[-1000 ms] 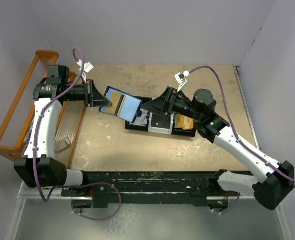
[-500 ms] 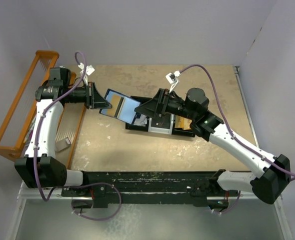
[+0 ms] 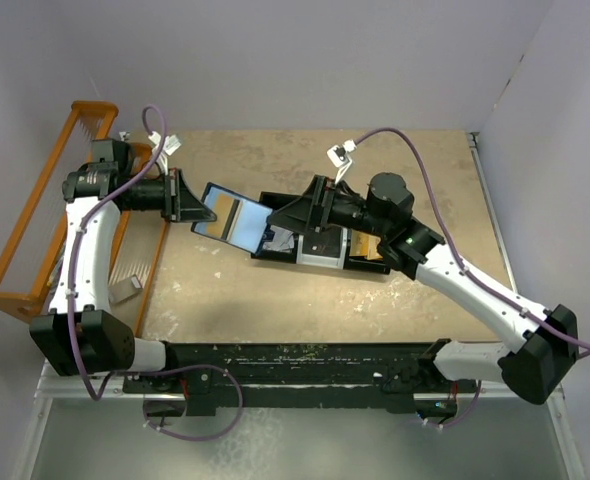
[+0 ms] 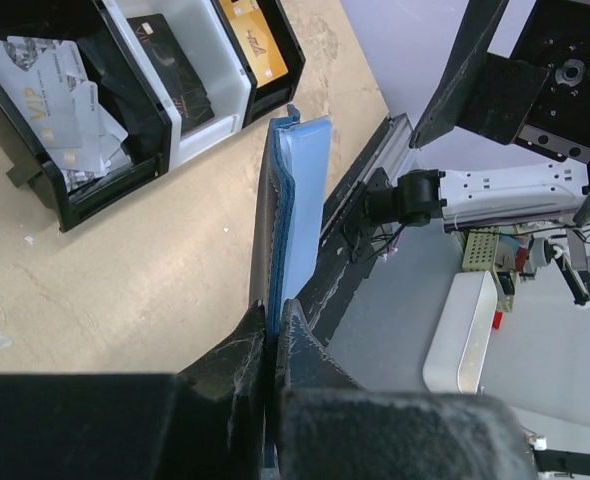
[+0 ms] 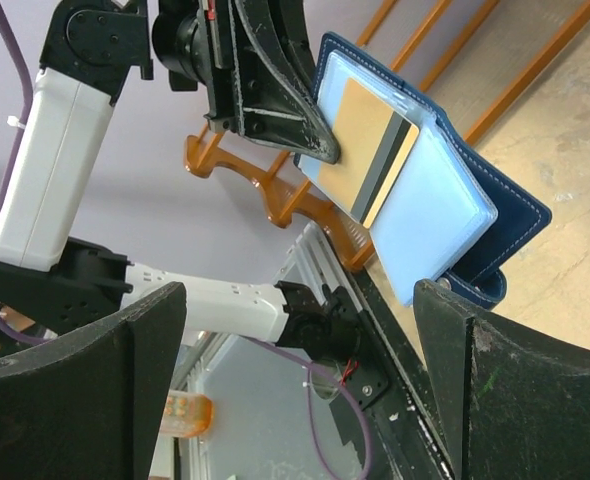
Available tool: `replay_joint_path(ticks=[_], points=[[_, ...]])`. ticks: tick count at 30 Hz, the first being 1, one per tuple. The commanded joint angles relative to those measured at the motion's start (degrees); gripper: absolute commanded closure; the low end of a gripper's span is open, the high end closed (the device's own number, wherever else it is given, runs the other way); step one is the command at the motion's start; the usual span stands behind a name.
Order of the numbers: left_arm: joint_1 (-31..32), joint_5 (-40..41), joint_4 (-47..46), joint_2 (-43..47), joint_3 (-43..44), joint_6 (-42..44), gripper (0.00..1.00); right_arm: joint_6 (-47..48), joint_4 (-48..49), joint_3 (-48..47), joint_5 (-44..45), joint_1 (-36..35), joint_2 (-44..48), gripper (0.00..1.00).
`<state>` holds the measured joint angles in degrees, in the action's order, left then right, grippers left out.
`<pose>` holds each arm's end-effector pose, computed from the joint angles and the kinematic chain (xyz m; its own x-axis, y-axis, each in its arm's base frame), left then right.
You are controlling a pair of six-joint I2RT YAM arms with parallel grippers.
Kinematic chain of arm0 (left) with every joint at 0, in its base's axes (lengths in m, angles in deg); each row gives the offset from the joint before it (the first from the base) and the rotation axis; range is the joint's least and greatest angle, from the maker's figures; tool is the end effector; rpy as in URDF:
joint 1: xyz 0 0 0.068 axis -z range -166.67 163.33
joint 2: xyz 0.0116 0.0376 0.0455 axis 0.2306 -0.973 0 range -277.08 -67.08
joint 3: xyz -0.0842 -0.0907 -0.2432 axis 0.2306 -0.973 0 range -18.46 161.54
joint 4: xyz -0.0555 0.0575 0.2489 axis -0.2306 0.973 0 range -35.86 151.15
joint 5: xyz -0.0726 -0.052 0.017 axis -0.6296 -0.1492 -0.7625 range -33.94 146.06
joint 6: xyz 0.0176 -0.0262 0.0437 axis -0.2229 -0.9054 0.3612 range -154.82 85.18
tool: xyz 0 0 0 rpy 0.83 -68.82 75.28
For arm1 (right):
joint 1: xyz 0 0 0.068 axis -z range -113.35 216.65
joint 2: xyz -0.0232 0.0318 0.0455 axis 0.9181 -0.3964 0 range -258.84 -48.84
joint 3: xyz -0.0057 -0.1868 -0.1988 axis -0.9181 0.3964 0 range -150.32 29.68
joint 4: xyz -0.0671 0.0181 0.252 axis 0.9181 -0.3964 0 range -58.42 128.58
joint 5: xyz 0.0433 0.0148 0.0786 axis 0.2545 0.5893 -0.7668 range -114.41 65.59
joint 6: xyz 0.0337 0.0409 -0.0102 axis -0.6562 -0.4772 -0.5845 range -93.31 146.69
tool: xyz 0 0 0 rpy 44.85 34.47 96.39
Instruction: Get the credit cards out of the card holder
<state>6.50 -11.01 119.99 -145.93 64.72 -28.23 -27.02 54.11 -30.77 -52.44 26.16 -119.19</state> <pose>0.2527 -0.0028 0.3737 -0.8222 -0.0534 -0.5667 0.4874 0.4482 -0.7494 0.2080 0.1996 0.3894 -0.7045 0.3340 -0.6262 -0.6098 0.1664 0.7749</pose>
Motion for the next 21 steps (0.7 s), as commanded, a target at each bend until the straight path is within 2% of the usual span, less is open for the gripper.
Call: replay_joint_path(ticks=[1, 6, 21], points=[[-1.0, -2.2, 2.1, 1.7, 0.9, 2.3, 1.00, 0.5, -1.1, -4.5, 0.3, -0.8, -1.1, 0.04], [-1.4, 0.1, 2.6, 1.8, 0.6, 1.9, 1.00, 1.5, -2.3, -5.7, 0.9, -1.2, -2.1, 0.08], [-6.9, -5.8, 13.0, 0.3, 2.1, 11.0, 1.00, -1.4, 0.7, -8.3, 1.3, -6.3, -5.8, 0.14]])
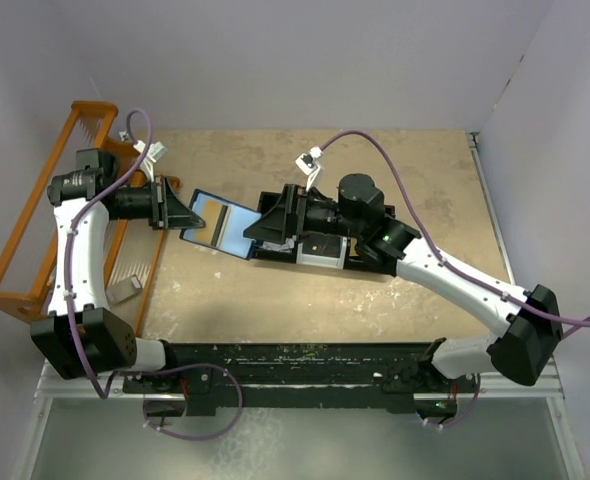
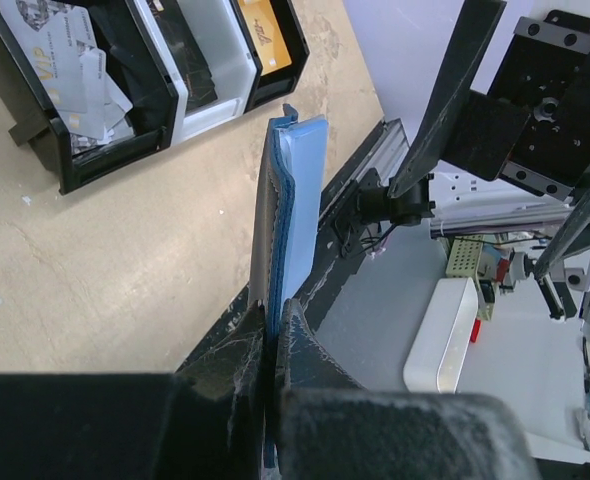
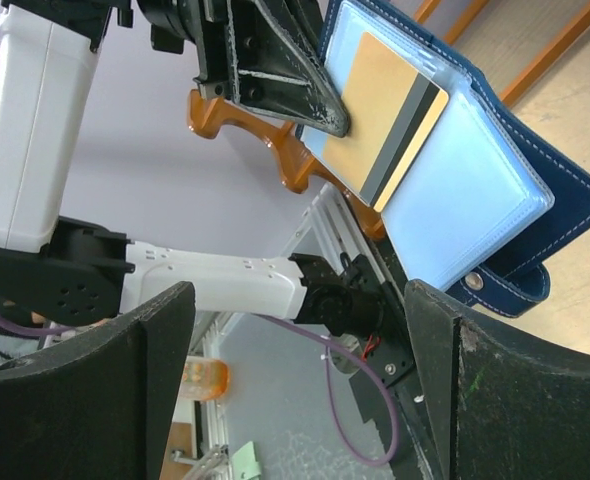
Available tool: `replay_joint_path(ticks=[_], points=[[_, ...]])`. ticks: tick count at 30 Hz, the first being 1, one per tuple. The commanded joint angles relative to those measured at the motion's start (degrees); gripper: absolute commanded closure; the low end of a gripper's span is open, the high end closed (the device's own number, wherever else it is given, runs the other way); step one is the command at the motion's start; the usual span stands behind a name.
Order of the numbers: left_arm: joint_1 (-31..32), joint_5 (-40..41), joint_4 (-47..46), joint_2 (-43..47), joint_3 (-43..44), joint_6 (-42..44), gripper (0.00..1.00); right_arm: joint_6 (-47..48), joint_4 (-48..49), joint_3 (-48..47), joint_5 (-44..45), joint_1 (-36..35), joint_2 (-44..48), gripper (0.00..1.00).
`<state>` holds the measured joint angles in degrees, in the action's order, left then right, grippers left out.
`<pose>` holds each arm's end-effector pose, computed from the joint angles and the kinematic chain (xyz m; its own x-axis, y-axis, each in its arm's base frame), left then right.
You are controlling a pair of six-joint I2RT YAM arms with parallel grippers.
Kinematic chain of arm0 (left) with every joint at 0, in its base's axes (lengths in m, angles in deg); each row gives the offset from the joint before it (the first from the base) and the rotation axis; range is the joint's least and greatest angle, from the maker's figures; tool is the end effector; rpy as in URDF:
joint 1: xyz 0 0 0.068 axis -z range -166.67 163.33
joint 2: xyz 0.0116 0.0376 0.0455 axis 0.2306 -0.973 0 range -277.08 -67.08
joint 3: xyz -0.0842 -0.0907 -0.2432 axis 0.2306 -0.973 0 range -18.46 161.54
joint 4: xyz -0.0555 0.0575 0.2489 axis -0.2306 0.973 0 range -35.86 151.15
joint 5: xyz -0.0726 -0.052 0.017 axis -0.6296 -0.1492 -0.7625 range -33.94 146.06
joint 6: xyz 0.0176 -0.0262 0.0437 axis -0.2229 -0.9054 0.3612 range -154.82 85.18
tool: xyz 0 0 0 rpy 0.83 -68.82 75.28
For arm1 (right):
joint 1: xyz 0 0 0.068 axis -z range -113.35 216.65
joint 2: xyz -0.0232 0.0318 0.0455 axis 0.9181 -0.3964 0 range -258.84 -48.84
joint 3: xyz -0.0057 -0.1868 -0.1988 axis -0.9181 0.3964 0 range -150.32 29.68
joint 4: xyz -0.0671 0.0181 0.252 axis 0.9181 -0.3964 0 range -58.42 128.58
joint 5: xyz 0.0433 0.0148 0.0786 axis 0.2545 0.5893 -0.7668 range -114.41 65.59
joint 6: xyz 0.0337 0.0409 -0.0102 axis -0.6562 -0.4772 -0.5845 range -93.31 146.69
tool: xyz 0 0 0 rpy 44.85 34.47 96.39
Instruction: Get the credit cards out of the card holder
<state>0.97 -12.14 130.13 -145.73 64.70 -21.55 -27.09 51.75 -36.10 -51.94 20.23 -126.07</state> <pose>0.2368 0.0180 0.3688 -0.8536 -0.0998 -0.5113 0.4157 0.4611 -0.7839 0.2081 0.2426 0.3843 -0.7630 0.2360 -0.6018 -0.5844 0.1461 0.7982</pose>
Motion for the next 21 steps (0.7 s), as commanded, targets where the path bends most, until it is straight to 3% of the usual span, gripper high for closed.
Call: replay_joint_path(ticks=[1, 12, 21], points=[[-1.5, -4.8, 3.3, -0.1, 2.1, 4.9, 1.00, -1.6, 3.2, -2.9, 0.8, -0.5, 1.1, 0.14], [-2.0, -5.9, 5.2, -0.3, 2.3, 8.0, 1.00, -4.5, 7.4, -0.3, 0.0, -0.8, 1.8, 0.22], [-2.0, -13.7, 8.5, -0.4, 4.1, 9.3, 1.00, -7.1, 12.9, -0.6, 0.2, -4.1, -2.9, 0.31]])
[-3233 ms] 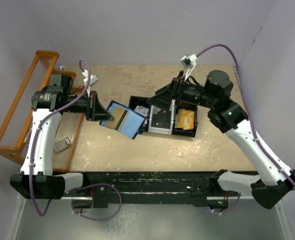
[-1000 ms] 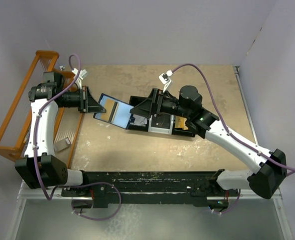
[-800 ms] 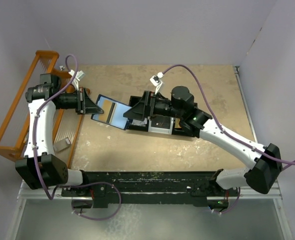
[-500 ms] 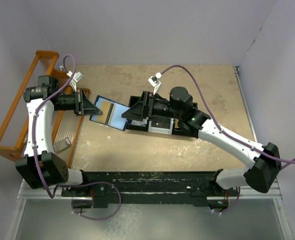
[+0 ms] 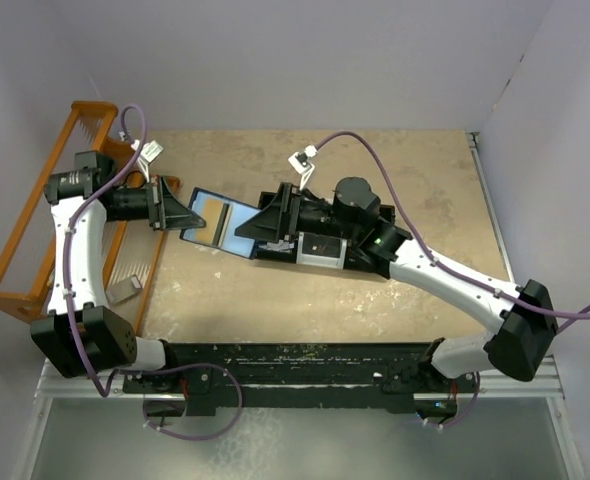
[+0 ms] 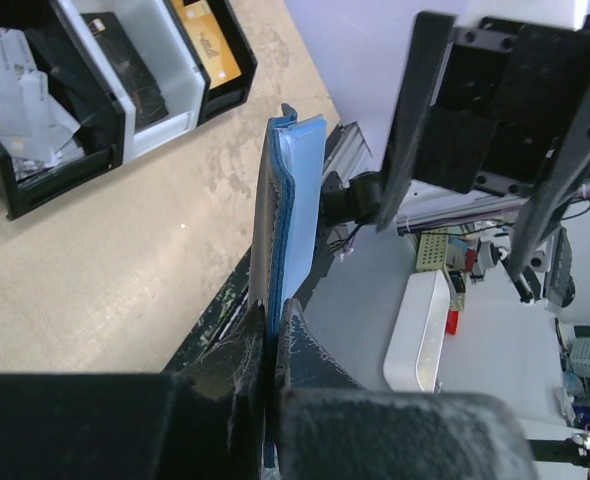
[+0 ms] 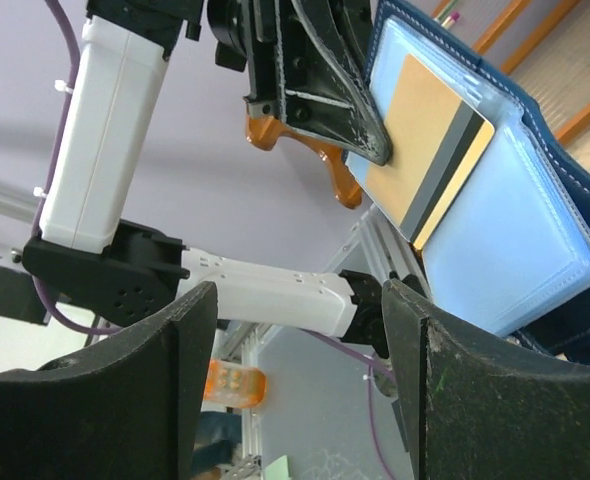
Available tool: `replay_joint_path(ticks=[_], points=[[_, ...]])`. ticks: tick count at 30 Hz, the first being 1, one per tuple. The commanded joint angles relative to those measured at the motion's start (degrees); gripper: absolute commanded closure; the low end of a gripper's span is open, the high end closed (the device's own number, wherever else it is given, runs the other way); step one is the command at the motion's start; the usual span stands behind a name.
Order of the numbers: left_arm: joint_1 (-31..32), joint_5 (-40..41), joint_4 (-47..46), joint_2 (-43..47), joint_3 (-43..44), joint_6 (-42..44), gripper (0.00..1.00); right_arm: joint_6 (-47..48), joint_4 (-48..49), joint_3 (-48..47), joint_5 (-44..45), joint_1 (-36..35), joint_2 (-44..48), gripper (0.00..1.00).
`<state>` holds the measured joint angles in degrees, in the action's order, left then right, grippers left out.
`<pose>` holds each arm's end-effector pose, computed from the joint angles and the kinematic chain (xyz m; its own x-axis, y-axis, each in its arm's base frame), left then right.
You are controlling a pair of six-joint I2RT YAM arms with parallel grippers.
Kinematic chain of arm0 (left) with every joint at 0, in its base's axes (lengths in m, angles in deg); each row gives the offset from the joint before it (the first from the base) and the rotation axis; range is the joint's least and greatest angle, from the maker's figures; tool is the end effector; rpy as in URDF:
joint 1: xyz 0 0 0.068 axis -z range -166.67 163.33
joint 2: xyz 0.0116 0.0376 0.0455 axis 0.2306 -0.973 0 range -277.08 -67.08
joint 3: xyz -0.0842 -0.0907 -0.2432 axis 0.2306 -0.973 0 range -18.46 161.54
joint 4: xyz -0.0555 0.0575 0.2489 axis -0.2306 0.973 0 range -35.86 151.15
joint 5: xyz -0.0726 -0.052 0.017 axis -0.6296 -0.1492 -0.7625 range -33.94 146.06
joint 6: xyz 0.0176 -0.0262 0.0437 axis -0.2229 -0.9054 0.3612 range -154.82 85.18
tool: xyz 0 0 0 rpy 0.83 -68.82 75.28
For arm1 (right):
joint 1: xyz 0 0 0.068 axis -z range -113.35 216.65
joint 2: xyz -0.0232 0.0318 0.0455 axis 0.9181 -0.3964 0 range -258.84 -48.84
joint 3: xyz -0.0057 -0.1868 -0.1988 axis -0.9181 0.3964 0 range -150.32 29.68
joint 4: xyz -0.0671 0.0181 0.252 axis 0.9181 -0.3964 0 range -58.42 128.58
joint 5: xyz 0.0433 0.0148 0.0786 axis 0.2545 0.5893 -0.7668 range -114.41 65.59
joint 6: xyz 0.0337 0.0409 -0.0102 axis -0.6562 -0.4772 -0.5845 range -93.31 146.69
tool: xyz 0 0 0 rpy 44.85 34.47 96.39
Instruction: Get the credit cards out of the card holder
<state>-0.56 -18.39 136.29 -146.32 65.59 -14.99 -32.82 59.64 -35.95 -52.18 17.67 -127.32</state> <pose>0.2296 0.0214 0.3718 -0.8432 -0.1149 -0.5251 0.4537 0.3720 -0.8098 0.2001 0.2553 0.3913 -0.7885 0.2552 -0.5595 -0.5730 0.0254 0.8192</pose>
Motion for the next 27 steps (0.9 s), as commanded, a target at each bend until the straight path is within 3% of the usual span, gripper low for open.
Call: replay_joint_path(ticks=[1, 16, 27], points=[[-0.5, -8.5, 3.2, 0.2, 3.4, 3.3, 1.00, -1.3, 4.9, -1.1, 0.6, -1.7, -2.1, 0.32], [-0.3, -20.7, 6.4, 1.6, 3.5, 3.5, 1.00, 0.2, 7.9, -0.9, 4.1, -1.8, -2.9, 0.32], [-0.3, -23.4, 4.9, 3.1, 1.6, 0.1, 1.00, -3.0, 14.4, -1.5, 0.8, -1.8, -6.2, 0.44]])
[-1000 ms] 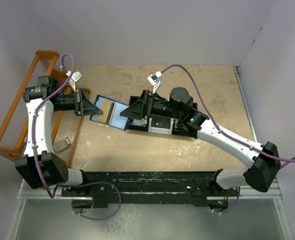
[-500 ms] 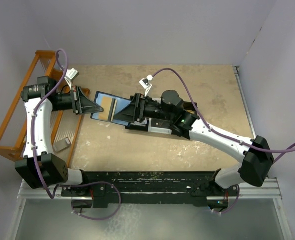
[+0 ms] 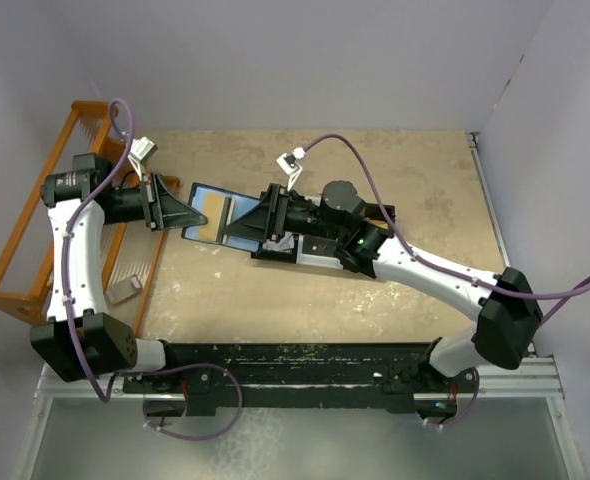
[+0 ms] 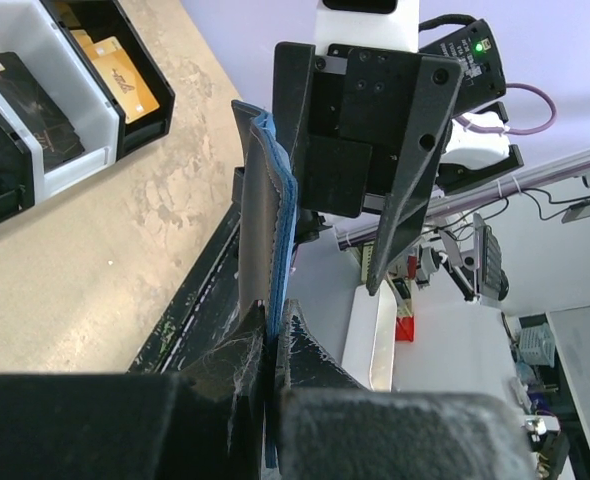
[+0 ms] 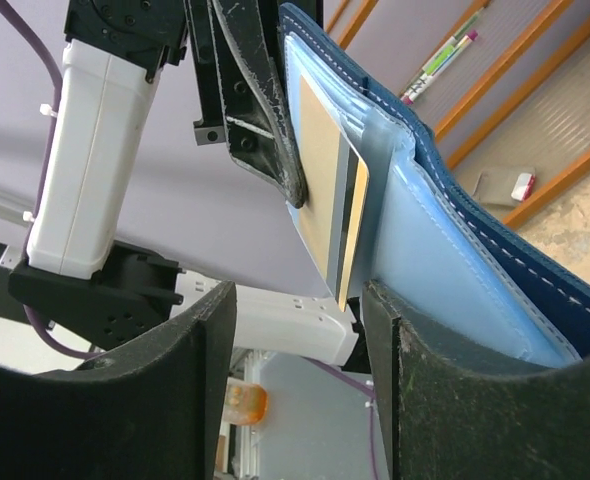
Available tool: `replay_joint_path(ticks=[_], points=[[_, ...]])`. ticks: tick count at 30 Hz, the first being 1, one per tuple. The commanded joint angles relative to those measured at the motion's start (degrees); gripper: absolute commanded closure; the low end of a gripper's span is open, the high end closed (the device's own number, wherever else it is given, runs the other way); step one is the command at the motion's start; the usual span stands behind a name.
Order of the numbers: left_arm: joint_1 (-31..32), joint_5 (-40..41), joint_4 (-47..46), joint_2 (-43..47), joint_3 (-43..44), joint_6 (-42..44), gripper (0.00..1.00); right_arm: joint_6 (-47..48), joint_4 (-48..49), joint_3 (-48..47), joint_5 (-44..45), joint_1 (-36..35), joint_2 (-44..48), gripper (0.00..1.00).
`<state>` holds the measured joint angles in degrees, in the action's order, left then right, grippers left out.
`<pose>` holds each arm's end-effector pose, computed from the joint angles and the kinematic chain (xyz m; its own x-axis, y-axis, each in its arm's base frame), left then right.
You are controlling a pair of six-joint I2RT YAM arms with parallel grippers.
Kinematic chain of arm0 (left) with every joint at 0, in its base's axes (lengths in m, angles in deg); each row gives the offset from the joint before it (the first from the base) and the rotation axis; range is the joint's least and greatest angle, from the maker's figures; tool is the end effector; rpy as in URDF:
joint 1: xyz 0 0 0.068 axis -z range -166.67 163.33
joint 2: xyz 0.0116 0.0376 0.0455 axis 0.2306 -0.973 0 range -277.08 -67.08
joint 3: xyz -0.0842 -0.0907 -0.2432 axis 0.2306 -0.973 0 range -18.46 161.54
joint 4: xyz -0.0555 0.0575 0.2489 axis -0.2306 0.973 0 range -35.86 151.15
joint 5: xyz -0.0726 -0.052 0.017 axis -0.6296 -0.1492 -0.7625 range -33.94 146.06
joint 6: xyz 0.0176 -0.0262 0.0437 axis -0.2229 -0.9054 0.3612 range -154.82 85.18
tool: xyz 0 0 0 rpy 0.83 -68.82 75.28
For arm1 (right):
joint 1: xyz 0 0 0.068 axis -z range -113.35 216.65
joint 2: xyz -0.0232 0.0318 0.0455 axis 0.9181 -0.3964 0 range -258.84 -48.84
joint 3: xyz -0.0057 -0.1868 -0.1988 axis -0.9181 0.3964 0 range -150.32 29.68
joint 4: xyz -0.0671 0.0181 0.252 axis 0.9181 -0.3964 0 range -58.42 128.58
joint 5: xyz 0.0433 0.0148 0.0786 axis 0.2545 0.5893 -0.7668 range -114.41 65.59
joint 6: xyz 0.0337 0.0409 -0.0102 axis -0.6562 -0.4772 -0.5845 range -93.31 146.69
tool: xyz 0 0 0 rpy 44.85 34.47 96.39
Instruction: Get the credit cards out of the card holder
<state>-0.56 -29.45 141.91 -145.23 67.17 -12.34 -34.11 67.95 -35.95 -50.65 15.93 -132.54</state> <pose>0.2161 0.0169 0.3876 -0.8288 -0.1742 -0.5317 0.4994 0.1980 -0.8434 0.2071 0.2781 0.3777 -0.7852 0.2767 -0.5540 -0.5809 -0.0189 0.8138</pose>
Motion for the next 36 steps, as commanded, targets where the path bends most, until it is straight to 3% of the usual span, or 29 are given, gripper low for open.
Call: replay_joint_path(ticks=[1, 6, 12, 20, 36], points=[[-0.3, -12.6, -2.1, 2.2, -0.1, -3.7, 1.00, -2.0, 6.8, -1.6, -0.8, -0.1, -1.2, 0.46], [-0.3, -14.4, -12.5, 4.8, -2.9, -14.8, 1.00, -3.0, 9.0, -2.1, -1.4, -0.1, -2.3, 0.52], [-0.3, -14.7, -29.4, 9.3, -8.0, -30.2, 1.00, -5.0, 13.3, -1.2, -2.5, 0.1, -2.5, 0.70], [-0.3, -14.2, -32.3, 10.1, -9.4, -32.6, 1.00, -6.9, 16.1, -0.5, -3.5, 0.7, -2.8, 0.99], [-0.4, -14.3, -32.9, 10.0, -8.7, -32.8, 1.00, -7.8, 18.2, 6.2, -5.1, 2.7, 2.4, 1.00]])
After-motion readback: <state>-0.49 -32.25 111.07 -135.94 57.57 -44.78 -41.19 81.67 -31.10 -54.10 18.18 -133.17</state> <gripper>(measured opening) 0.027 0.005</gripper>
